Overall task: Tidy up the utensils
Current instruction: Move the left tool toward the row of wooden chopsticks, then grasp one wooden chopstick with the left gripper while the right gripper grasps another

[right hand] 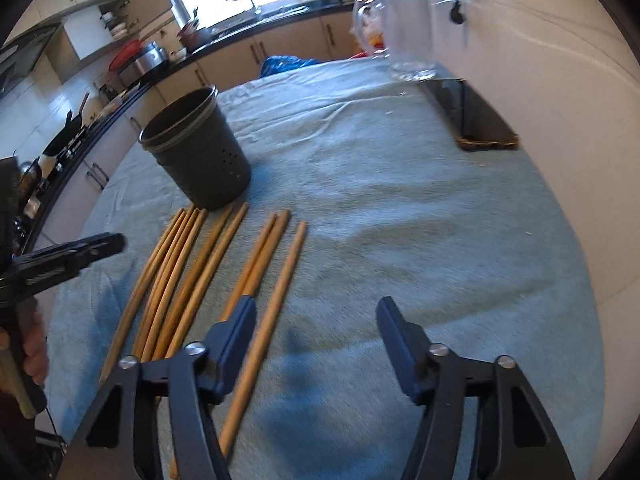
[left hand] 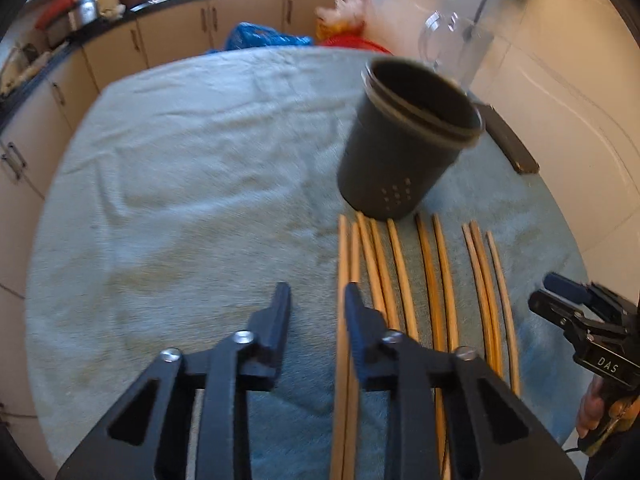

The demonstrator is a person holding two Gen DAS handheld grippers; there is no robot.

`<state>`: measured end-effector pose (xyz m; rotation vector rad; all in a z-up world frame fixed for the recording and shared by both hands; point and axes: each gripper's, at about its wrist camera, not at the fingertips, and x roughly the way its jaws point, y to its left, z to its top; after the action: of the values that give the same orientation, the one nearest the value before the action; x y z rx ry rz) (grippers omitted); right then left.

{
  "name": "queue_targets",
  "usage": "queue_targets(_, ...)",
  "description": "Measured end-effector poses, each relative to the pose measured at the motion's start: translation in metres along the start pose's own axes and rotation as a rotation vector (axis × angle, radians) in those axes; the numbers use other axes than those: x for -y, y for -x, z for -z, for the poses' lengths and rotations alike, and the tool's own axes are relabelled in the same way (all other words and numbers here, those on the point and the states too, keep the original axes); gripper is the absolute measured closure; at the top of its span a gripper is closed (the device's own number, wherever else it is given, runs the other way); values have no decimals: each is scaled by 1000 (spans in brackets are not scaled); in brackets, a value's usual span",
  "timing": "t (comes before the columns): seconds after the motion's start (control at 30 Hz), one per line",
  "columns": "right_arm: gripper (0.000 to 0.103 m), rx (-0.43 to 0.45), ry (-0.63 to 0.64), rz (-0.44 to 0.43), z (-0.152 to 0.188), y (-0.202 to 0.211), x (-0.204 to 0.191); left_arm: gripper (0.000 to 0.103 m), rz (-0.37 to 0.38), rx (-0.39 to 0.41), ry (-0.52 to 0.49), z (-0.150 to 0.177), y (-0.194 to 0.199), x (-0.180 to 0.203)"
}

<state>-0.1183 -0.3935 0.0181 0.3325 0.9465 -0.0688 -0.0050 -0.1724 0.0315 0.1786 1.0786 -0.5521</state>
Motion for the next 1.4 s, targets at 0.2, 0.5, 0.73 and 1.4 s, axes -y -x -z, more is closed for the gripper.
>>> queue_targets(0.2, 44, -25, 61, 26, -2, -17, -15, 98, -3, -43, -34, 5, -20, 2)
queue_targets(0.5, 44, -24, 73, 50, 0, -24, -18, 98, 101, 7, -42, 8, -12, 2)
queue_targets(0.73, 44, -9, 79, 57, 3, -24, -18, 98, 85, 1, -51, 9, -17, 3)
queue_targets(1.4, 82, -99, 106, 142, -6, -20, 7, 96, -80, -123, 160, 13, -4, -34)
